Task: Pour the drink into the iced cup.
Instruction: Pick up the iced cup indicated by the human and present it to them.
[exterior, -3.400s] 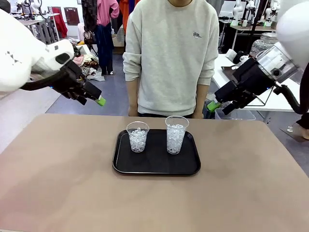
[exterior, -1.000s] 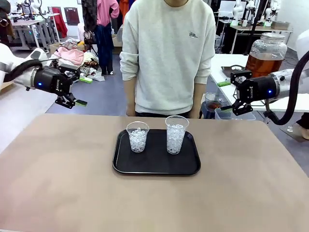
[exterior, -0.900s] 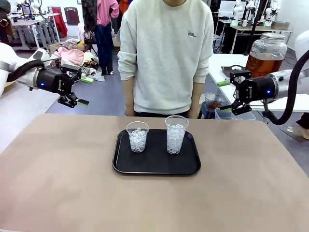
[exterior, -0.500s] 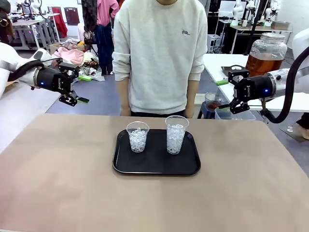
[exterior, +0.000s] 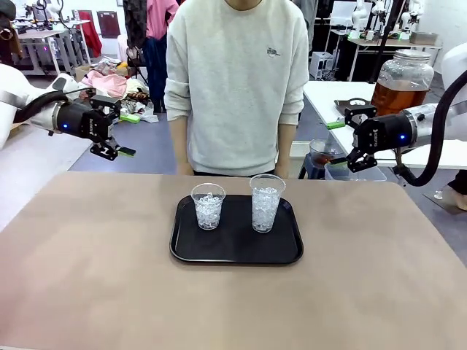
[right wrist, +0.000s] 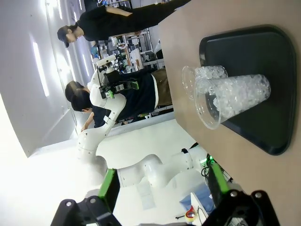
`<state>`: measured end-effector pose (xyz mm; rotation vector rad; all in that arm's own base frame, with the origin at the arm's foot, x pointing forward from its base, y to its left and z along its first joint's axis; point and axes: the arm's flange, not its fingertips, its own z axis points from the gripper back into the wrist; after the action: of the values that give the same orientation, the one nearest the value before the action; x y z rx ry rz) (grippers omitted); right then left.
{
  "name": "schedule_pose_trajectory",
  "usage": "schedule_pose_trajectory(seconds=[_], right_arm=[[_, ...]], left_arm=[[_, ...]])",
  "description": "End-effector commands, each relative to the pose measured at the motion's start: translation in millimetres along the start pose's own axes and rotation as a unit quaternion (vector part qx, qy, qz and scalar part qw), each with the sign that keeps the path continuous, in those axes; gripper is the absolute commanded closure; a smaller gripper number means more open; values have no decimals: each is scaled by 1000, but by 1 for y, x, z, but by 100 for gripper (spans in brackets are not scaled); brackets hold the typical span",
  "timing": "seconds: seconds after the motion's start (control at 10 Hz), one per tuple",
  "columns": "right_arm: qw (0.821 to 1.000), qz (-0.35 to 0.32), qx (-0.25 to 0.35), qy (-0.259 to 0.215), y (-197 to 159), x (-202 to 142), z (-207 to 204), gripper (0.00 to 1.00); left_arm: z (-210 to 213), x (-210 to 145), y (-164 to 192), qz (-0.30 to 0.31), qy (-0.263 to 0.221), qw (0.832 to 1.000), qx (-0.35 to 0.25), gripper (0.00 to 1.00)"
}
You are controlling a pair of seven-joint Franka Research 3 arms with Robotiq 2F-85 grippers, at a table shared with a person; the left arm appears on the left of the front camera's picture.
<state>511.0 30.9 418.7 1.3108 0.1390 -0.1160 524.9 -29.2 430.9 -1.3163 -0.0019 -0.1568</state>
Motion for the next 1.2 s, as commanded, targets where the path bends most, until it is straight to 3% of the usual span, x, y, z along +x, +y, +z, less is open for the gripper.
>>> schedule_pose_trajectory(seconds=[0.0,1.1], right_arm=[[1000,-1,1,0,0,0,0,0],[1000,-1,1,0,0,0,0,0]], left_arm=[[0,-2,-2,1,-3,1000,2,0],[0,-2,-2,1,-3,1000,2,0]])
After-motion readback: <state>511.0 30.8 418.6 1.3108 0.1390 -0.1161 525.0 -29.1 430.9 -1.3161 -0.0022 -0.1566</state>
